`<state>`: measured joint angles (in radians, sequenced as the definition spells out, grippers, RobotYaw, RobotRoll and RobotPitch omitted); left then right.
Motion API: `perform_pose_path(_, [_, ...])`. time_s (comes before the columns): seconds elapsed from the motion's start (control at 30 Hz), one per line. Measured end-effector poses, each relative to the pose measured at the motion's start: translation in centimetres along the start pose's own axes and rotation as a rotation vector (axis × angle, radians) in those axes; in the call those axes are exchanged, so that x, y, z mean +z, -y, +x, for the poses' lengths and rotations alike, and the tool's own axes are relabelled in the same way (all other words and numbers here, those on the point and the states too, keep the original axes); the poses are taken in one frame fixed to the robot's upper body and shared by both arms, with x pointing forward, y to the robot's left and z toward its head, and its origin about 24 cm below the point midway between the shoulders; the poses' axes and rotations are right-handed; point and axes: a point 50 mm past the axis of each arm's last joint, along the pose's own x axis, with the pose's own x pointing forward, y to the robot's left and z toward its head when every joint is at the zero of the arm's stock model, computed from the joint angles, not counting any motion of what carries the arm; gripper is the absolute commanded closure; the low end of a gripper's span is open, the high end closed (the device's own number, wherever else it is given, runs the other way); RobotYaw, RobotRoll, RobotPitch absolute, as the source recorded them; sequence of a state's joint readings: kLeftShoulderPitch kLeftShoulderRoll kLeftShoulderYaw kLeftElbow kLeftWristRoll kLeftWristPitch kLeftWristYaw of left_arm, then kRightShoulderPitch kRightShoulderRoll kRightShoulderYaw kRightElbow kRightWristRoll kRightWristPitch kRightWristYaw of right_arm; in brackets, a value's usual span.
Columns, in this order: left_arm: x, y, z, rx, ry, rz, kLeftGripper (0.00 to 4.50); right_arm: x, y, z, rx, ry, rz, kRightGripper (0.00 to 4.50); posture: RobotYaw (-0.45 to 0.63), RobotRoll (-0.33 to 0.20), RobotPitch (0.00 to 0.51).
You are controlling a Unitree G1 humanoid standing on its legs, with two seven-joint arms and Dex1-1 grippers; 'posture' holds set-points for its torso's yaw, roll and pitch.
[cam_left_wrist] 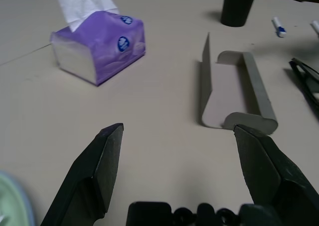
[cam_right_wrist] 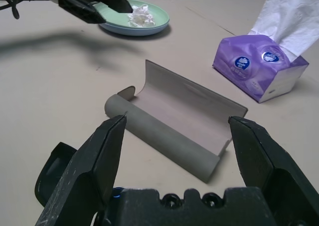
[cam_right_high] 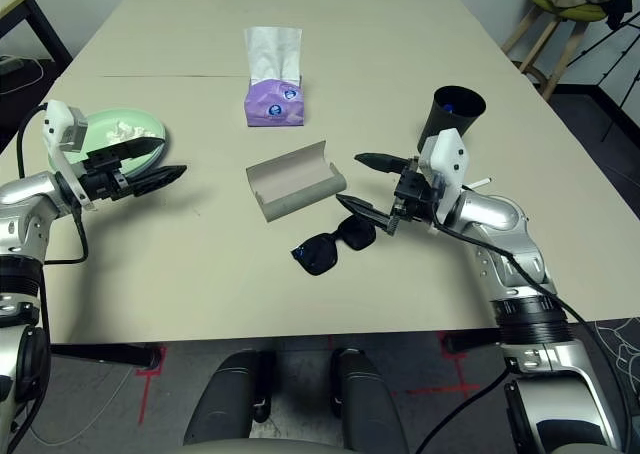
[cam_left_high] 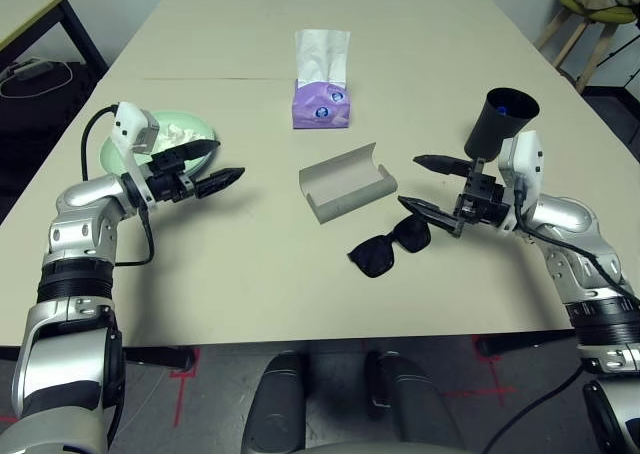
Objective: Organize and tidy the items on the table.
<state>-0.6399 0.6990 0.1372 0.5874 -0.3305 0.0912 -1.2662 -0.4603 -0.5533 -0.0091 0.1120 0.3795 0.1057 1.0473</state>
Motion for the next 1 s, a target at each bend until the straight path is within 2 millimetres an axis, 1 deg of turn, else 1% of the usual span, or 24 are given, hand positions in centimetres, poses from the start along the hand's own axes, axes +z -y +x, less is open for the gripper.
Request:
perform_pose_path(0.13, [-0.1,0.8,0.7,-0.043,0.013,0.034,0.03,1.1,0.1,0.0,0.056,-0.089,-0.039,0.00,0.10,0.000,0.168])
perform_pose_path(0.27, [0.0,1.7,1.2,-0.061,0.031,0.068,0.03,2.5,-0.5,0.3,0.131,-0.233,-0.161,0.00,0.11,0.000,0.169])
perform_pose_path(0.37, [-0.3,2.1,1.7,-0.049,0.048,0.065,0.03,3.3,-1.2,0.6,0.182,-0.269,-0.230,0.00,0.12,0.000,0.167])
perform_pose_path(0.6, [-0.7,2.7,1.6,-0.047,0.046,0.062,0.03,2.8,-1.9,1.9,0.255,-0.393,-0.341,0.00,0.14,0.000,0.172])
perform_pose_path(0.73, [-0.2,3.0,1.6,-0.083,0.068,0.085,0.03,4.0,-2.2,2.9,0.305,-0.456,-0.427,0.00,0.14,0.000,0.175])
perform_pose_path(0.83, [-0.1,3.5,1.6,-0.131,0.069,0.120,0.03,4.7,-2.9,3.9,0.372,-0.515,-0.474,0.00,0.15,0.000,0.177])
perform_pose_path(1.0, [-0.4,5.0,1.6,-0.251,0.089,0.133,0.03,4.9,-3.9,4.7,0.452,-0.573,-0.480,0.00,0.16,0.000,0.182])
